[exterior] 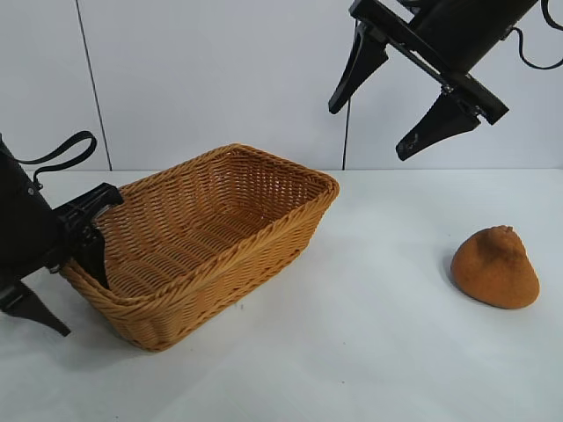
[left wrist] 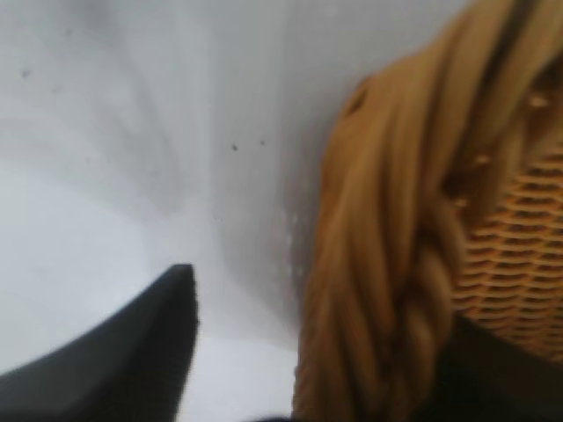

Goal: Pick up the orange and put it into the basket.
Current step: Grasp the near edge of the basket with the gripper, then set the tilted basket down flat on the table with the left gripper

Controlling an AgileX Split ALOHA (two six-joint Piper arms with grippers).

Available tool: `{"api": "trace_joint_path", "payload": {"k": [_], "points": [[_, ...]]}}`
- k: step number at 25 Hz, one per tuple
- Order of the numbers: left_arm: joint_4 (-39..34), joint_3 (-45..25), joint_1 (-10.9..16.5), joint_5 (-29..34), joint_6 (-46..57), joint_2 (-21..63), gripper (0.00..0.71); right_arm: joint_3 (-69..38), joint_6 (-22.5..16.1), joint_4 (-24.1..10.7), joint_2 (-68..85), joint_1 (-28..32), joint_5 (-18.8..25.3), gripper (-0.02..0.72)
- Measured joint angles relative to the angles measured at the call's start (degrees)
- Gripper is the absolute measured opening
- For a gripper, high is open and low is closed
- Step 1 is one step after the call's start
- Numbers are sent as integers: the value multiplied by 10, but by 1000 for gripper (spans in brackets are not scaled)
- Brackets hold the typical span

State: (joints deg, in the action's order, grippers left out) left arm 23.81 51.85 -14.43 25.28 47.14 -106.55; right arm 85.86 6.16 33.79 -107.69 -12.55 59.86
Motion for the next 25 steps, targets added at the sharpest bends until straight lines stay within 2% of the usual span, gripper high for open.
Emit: {"api": "trace_joint_path", "payload": {"k": [2,5,10,13,15,20,25], "points": [[0,2,0,-2,-3,0,83,0,0,0,0,0,0,580],[-1,19,1,26,-4,0,85,0,0,-1,0,0,0,580],[-3,96,13,79,-41,-2,85,0,0,-2,0,0,1,580],[-3,154,28,113,-102,-16,85,0,0,-2,0,0,1,580],[-5,201,37,159,-158,-38,85,0,0,-2,0,0,1,580],[-10,303,34,283,-292,-101,85,0,0,-2,0,0,1,580],[-13,349,24,327,-351,-112,85,0,0,-2,0,0,10,580]]}}
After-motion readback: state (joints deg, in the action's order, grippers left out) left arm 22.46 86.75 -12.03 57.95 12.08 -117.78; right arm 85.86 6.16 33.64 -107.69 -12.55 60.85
